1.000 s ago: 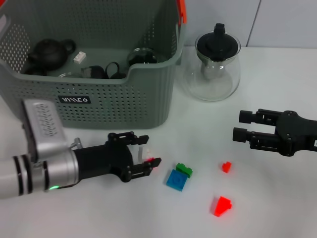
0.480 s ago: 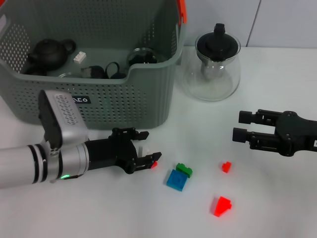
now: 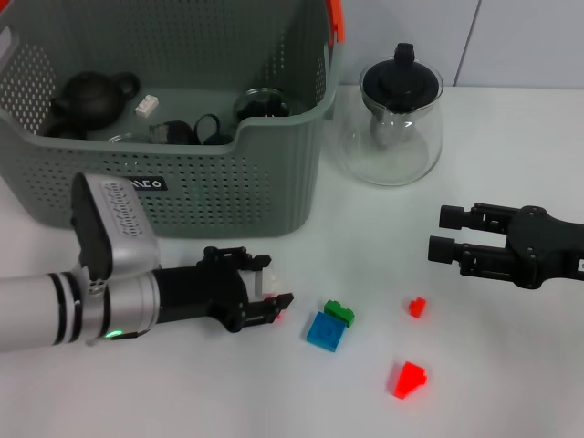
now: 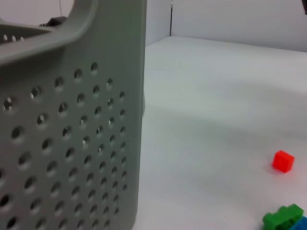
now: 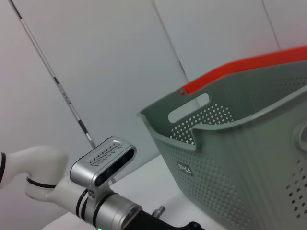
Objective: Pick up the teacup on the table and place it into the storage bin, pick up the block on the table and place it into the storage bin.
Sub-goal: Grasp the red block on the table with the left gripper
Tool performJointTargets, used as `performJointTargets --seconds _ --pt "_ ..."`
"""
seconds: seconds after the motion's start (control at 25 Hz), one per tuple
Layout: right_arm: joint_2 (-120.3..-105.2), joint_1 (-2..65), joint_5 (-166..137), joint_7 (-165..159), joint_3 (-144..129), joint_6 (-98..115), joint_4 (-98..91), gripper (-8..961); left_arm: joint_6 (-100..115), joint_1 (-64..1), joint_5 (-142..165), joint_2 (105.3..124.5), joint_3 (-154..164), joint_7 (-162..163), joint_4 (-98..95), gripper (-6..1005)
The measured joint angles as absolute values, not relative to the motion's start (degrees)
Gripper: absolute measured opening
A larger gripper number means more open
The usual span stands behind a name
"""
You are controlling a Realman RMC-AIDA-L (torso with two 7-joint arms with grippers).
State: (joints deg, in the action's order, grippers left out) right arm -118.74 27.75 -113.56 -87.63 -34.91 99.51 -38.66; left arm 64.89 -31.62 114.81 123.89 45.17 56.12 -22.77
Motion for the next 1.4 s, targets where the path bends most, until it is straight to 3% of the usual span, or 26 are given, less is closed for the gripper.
performJointTargets --seconds 0.44,0.88,1.4 --pt "-118.65 27.7 -113.6 -87.6 -35.0 99.6 -38.7 732 76.4 -26.6 116.6 123.91 44.9 58.6 -30.2 638" --pt "-118.65 27.3 -113.6 -87.6 -34.8 99.5 -38.7 732 73.8 -24.3 116.2 124.57 44.0 55.5 -29.1 633" --pt "-118.65 27.3 -113.6 -87.6 -34.8 99.4 -38.6 732 70.7 -24.7 111.8 124.61 44.1 48.1 -24.2 627"
